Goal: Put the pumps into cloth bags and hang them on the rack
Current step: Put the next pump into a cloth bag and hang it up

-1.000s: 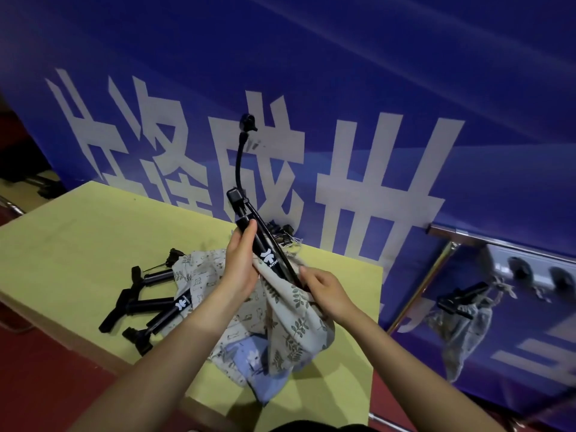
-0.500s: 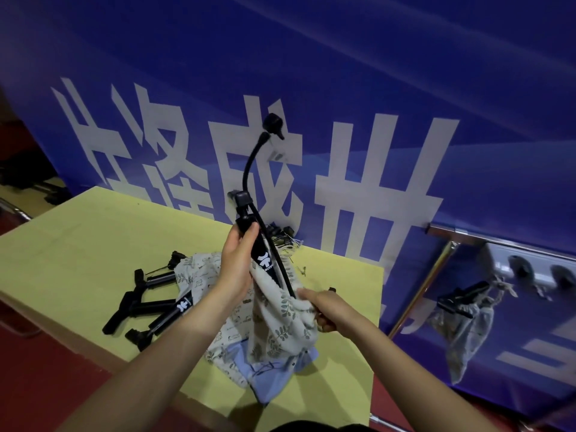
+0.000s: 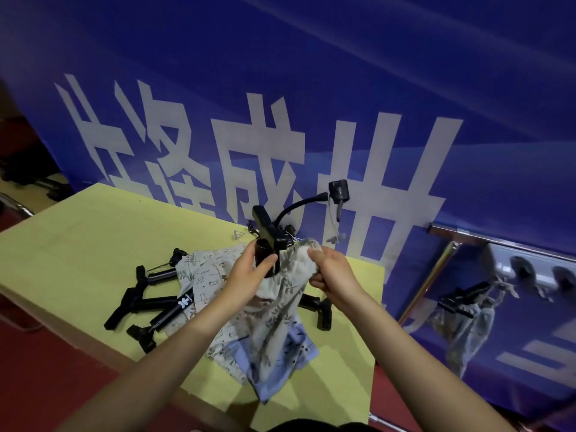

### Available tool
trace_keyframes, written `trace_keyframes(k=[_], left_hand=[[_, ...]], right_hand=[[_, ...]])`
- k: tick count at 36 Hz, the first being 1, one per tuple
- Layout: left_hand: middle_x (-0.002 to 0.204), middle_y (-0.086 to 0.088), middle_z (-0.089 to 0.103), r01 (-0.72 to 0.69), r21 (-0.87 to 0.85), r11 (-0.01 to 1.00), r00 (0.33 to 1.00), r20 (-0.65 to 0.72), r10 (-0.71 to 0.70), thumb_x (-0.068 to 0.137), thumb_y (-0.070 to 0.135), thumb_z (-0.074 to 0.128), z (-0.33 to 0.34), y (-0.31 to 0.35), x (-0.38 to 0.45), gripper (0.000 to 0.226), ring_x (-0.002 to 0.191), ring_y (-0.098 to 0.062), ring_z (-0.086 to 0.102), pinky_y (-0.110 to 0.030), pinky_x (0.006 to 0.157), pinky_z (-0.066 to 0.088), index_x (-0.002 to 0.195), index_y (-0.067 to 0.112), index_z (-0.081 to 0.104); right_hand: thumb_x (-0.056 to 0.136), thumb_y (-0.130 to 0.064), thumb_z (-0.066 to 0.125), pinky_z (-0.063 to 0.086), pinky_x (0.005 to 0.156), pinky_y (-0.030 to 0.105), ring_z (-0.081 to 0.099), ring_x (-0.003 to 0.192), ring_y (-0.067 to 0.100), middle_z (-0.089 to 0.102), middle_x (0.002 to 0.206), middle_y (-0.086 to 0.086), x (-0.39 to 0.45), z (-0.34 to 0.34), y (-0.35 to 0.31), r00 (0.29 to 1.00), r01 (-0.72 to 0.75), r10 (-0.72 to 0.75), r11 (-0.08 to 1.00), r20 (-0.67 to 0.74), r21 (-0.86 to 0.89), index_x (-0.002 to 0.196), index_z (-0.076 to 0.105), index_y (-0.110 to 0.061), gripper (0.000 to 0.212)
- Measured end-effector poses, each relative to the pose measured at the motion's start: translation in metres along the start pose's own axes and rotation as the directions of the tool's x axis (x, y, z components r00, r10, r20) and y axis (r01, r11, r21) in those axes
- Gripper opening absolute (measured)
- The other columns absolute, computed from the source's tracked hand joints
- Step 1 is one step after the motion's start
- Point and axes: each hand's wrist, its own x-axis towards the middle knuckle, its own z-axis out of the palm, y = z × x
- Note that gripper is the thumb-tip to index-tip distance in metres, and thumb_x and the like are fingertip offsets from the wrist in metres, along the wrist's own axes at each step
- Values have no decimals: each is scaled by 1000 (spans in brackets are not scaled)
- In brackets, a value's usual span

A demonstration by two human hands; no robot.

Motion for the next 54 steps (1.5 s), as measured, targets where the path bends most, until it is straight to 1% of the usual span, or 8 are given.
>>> trace_keyframes(k=[6, 10, 15, 20, 24, 26, 39, 54], left_hand=[[105, 16, 60, 35, 143, 989, 999, 23, -39, 97, 22, 54, 11, -19, -6, 18, 104, -4, 58, -14, 85, 45, 114, 29, 52], [96, 21, 57, 27, 166, 986, 999, 36, -33, 98, 7, 49, 18, -24, -16, 23, 86, 17, 56, -4, 74, 43, 110, 25, 56], [102, 16, 61, 56, 145, 988, 994, 83, -69, 98, 8, 51, 20, -31, -22, 24, 97, 11, 60, -6, 78, 44, 108, 29, 57], [109, 5, 56, 113, 134, 985, 972, 190, -137, 99, 17, 51, 19, -33, -27, 18, 106, -6, 56, -14, 87, 44, 114, 24, 58], [120, -10, 64, 324, -115, 939, 924, 252, -288, 96, 44, 42, 25, -28, -29, 38, 116, -22, 59, -42, 103, 45, 114, 21, 67], [118, -14, 68, 355, -257, 899, 924, 241, -296, 102, 42, 28, 31, -16, -33, 50, 113, -23, 63, -34, 95, 51, 118, 12, 64], [113, -7, 71, 357, -404, 842, 934, 175, -312, 97, 43, 50, 42, -3, -21, 41, 111, -20, 65, -38, 100, 47, 119, 13, 65], [107, -9, 73, 356, -321, 878, 934, 143, -327, 97, 41, 51, 40, -1, -15, 36, 105, -24, 68, -45, 100, 48, 113, 14, 70]], right_hand=[[103, -31, 41, 40, 60, 24, 51, 64, 7, 55, 69, -8, -2, 27, 14, 964, 222, -251, 944, -90, -245, 78, 55, -22, 31], [101, -34, 45, 44, 67, 13, 61, 73, -2, 67, 80, -6, -6, 39, 30, 943, 302, -331, 888, -27, -345, 89, 68, -14, 33], [96, -36, 56, 52, 76, 33, 66, 82, 14, 71, 88, 4, -9, 35, 45, 946, 262, -313, 892, -86, -368, 95, 68, -11, 27], [94, -40, 57, 49, 77, 23, 64, 89, 7, 69, 97, -1, -9, 24, 52, 943, 204, -284, 904, -172, -376, 108, 65, -9, 34], [100, -33, 47, 40, 64, 15, 55, 64, -5, 61, 72, -8, -8, 20, 50, 949, 204, -270, 918, -161, -341, 77, 60, -18, 30], [102, -34, 44, 41, 65, 23, 53, 64, 5, 60, 67, 4, -6, 17, 53, 953, 218, -268, 930, -139, -295, 71, 60, -10, 43], [85, -72, 40, 43, 66, 20, 57, 67, 0, 66, 90, -9, -13, 6, 48, 998, 34, -33, 999, 45, -19, 122, 65, -13, 74], [93, -41, 57, 43, 62, 25, 57, 72, 13, 65, 82, 1, -18, 0, 20, 999, -9, 15, 991, 46, -130, 94, 70, -13, 31]])
